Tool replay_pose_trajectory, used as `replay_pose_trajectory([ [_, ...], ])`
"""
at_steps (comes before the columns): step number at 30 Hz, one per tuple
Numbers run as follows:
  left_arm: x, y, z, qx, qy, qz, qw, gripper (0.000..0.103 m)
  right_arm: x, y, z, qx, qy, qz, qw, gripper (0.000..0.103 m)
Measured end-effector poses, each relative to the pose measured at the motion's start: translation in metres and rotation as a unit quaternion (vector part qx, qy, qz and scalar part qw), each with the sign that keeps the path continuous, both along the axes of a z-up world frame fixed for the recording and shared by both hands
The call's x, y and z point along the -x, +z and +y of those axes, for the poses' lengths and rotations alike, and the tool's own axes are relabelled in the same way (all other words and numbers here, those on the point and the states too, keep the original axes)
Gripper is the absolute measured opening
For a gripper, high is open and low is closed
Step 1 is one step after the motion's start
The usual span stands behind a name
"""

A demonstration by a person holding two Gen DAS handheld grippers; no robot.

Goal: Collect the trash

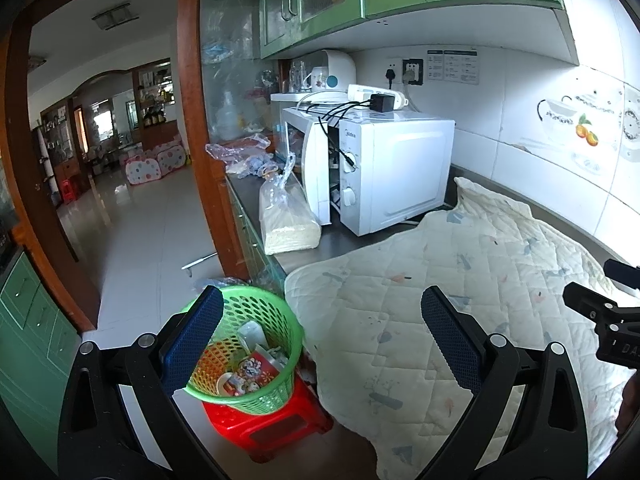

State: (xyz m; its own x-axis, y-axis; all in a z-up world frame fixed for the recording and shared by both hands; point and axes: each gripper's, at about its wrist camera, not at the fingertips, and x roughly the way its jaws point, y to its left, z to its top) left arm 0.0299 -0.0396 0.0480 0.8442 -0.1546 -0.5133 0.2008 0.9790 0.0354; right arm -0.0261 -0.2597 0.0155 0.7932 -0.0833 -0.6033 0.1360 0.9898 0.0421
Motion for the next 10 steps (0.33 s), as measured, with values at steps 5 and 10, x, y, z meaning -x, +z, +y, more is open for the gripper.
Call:
replay_pose_trajectory([
  [5,0.0,-0.0003,-0.0009,0.003,-0.006,0.004,1.0,0.098,0.0,0.0009,0.0007,0.0,0.0,-0.002,1.0,0.095],
  [10,-0.001,-0.0014,-0.0013,0.004,-0.008,0.006,0.9999,0.098,0.0003,0.0009,0.0007,0.0,0.0,-0.002,1.0,0.095],
])
